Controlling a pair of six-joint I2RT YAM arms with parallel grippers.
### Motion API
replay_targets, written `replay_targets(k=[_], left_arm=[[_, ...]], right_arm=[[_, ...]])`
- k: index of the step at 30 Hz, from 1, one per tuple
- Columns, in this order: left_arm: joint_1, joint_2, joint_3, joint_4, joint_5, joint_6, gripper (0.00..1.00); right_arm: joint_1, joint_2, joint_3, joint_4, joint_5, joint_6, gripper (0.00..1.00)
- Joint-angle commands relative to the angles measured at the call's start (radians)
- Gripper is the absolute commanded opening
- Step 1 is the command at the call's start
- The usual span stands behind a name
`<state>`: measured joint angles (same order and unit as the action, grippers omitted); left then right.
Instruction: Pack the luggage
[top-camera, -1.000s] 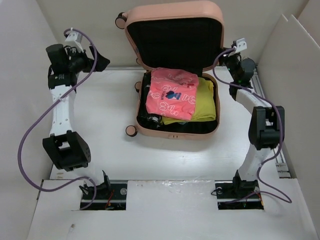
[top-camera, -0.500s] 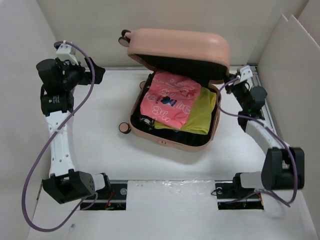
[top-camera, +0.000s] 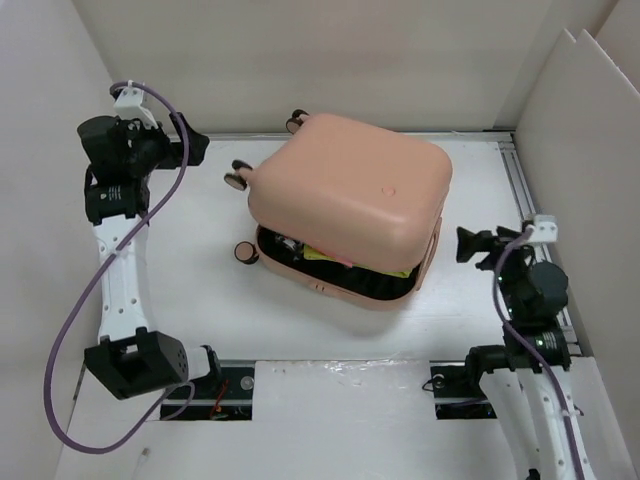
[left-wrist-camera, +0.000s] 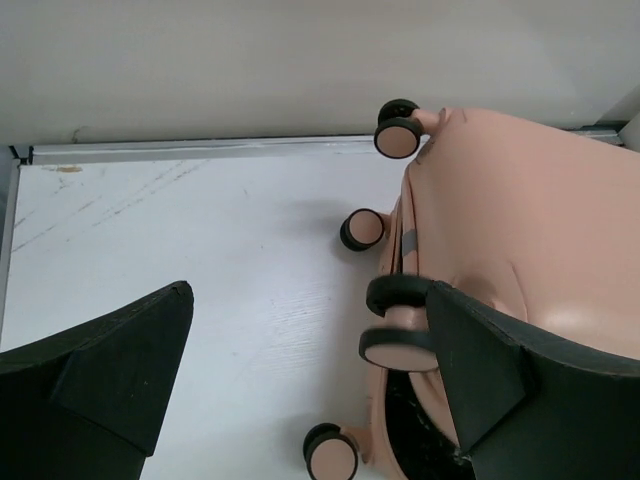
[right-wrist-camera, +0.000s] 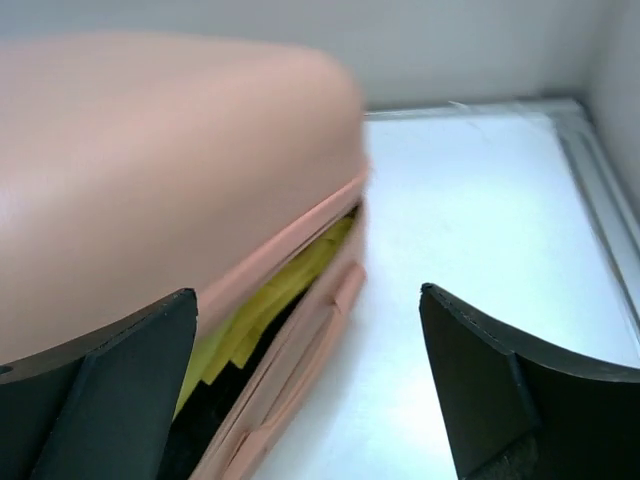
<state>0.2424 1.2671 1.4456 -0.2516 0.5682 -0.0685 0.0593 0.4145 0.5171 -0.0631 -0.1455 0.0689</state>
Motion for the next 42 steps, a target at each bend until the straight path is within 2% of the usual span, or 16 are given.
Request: replay_targets(k=[1, 3, 7, 8, 11, 15, 18, 23, 28, 33, 35, 37, 38, 40, 41, 42], left_arm=[[0.001, 0.046, 0.042, 0.043, 0.024, 0.027, 0.99], [0.001, 0.098, 0.078, 0.043, 0.036, 0.039, 0.99], [-0.017, 0.213, 0.174, -0.013, 0.068, 0.120, 0.99], [-0.034, 0.242, 0.203, -0.046, 0.056, 0.156, 0.99], [-0.094, 0.369, 0.321, -0.165, 0.027, 0.300, 0.99], [-0.094, 0.474, 0.335, -0.201, -0.019, 0.374, 0.99], [-0.104, 0.509, 0.267, -0.210, -0.074, 0.433, 0.99], [-0.150, 0.518, 0.135, -0.199, -0.163, 0.524, 0.99], [-0.207, 0.459, 0.032, -0.170, -0.154, 0.611, 0.99], [-0.313, 0.339, -0.137, -0.132, -0.200, 0.771, 0.99], [-0.386, 0.286, -0.181, -0.143, -0.212, 0.844, 0.99], [-0.451, 0.252, -0.255, -0.152, -0.252, 0.884, 0.99], [-0.530, 0.211, -0.283, -0.152, -0.273, 0.900, 0.99], [-0.615, 0.164, -0.356, -0.140, -0.324, 0.920, 0.99], [-0.659, 0.134, -0.367, -0.140, -0.335, 0.920, 0.99], [-0.746, 0.133, -0.367, -0.155, -0.344, 0.920, 0.99]], right_arm=[[0.016, -0.078, 0.154, -0.410, 0.423, 0.295, 0.95], [0.016, -0.051, 0.205, -0.486, 0.487, 0.295, 0.95], [0.016, 0.166, 0.313, -0.475, 0.511, 0.194, 0.94], [0.016, 0.282, 0.361, -0.475, 0.511, 0.178, 0.96], [0.016, 0.491, 0.452, -0.475, 0.442, 0.158, 0.96], [0.016, 0.647, 0.452, -0.456, 0.388, 0.170, 0.97], [0.016, 0.702, 0.404, -0.365, 0.311, 0.180, 0.97], [0.016, 0.817, 0.394, -0.278, 0.308, 0.190, 0.96], [0.007, 1.018, 0.469, -0.202, 0.215, 0.129, 0.94], [0.007, 1.273, 0.673, -0.152, 0.137, 0.028, 0.92], [0.007, 1.349, 0.765, -0.124, 0.003, -0.070, 0.90], [0.031, 1.469, 0.938, -0.124, -0.162, -0.131, 0.87], [0.057, 1.506, 0.995, -0.124, -0.211, -0.159, 0.87], [0.091, 1.604, 1.157, -0.133, -0.306, -0.234, 0.86], [0.111, 1.633, 1.213, -0.164, -0.403, -0.257, 0.86], [0.150, 1.662, 1.266, -0.178, -0.440, -0.297, 0.86]])
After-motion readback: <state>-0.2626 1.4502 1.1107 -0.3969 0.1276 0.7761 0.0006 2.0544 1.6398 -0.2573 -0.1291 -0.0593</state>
